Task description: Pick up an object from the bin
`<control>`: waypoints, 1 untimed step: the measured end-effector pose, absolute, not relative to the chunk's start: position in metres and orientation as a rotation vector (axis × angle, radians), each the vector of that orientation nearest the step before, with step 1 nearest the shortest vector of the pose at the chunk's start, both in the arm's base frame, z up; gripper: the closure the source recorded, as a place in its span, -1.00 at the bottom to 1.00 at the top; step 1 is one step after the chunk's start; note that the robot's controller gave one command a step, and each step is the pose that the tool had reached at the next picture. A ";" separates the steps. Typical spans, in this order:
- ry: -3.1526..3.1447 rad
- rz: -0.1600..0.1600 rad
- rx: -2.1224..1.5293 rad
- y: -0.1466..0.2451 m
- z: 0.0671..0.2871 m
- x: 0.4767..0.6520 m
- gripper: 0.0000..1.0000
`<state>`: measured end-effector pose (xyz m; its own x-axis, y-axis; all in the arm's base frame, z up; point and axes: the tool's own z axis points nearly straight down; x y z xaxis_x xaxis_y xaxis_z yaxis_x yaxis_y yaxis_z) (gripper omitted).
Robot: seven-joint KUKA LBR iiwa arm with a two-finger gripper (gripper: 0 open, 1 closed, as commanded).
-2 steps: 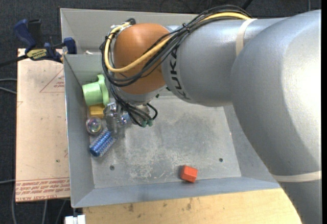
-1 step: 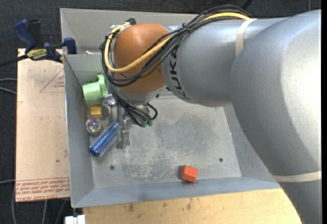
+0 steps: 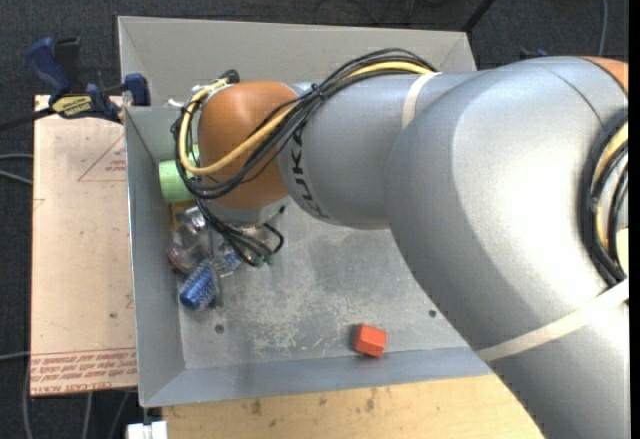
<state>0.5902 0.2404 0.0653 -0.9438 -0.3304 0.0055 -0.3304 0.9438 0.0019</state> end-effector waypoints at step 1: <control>-3.097 0.000 0.523 0.239 0.069 0.592 1.00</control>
Offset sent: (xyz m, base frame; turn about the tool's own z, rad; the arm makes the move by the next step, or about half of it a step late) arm 0.0000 0.0000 0.0000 0.0000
